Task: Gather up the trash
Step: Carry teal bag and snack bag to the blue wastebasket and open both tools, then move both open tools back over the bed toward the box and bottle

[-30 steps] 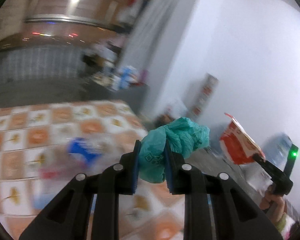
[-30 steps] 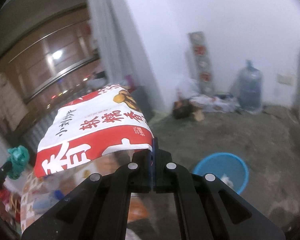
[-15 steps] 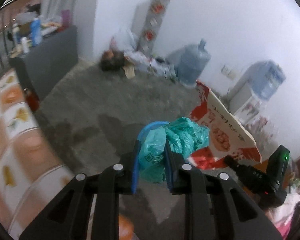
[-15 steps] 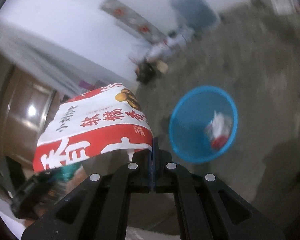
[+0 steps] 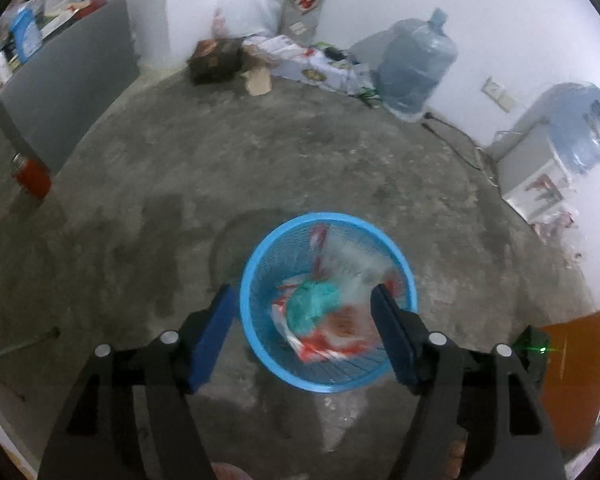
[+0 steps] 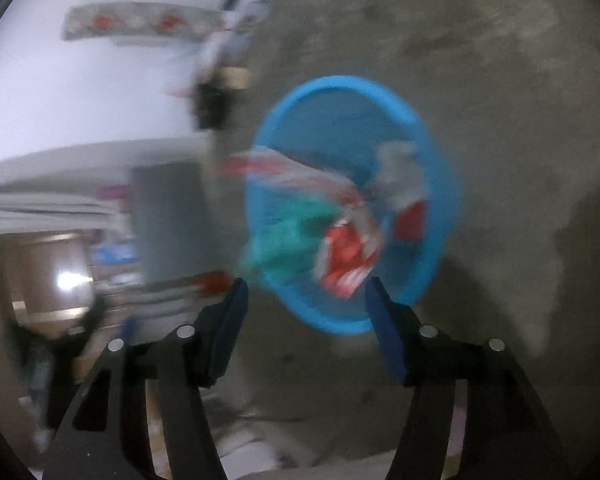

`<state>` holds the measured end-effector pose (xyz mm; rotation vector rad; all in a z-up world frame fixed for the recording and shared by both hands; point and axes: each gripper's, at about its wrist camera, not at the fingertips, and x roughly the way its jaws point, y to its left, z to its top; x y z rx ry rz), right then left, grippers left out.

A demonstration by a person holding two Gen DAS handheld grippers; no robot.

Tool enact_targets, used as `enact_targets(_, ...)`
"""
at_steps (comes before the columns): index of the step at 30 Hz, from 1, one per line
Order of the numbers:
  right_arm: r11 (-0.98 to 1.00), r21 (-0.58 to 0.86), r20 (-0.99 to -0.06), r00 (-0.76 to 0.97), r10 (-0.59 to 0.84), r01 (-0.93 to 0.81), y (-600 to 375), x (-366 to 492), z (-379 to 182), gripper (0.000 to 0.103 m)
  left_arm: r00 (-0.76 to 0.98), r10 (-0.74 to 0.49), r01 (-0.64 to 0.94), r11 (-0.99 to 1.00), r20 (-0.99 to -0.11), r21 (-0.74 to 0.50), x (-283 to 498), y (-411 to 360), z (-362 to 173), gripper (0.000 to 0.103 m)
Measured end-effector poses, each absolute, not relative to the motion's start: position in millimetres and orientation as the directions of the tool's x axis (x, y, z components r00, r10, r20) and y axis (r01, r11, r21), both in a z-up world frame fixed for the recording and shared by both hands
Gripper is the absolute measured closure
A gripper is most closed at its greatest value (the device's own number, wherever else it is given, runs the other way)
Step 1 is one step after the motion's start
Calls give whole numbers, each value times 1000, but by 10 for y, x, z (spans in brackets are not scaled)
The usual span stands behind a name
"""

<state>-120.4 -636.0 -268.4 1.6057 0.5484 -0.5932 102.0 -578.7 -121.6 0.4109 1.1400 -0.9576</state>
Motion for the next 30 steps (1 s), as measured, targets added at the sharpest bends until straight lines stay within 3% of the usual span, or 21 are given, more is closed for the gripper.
enact_targets(11,-68,749,-662,746,-64,659,-6152,-1473,-2356,42,148,-526,745,616,-838,-255,1111,-5270,-599,30)
enact_targets(17,198,707,-669,733,-126,679,-5914,-1196,-1621,32,192,-606,751,597,-772,-282,1068,-4541,-22,25)
enact_targets(22,506,564,-667,721,-188,653,-5333,-813,-809,16,296,-659,755,605,-692,-253,1059,-3754,448,21)
enact_targets(27,671,425,-671,709,-217,608,-4728,-511,-327,9,375,-670,747,627,-640,-220,1031,-2927,790,20)
enact_targets(30,735,375,-664,717,-213,565,-4392,-384,-172,8,445,-674,720,661,-590,-212,1001,-2349,950,11)
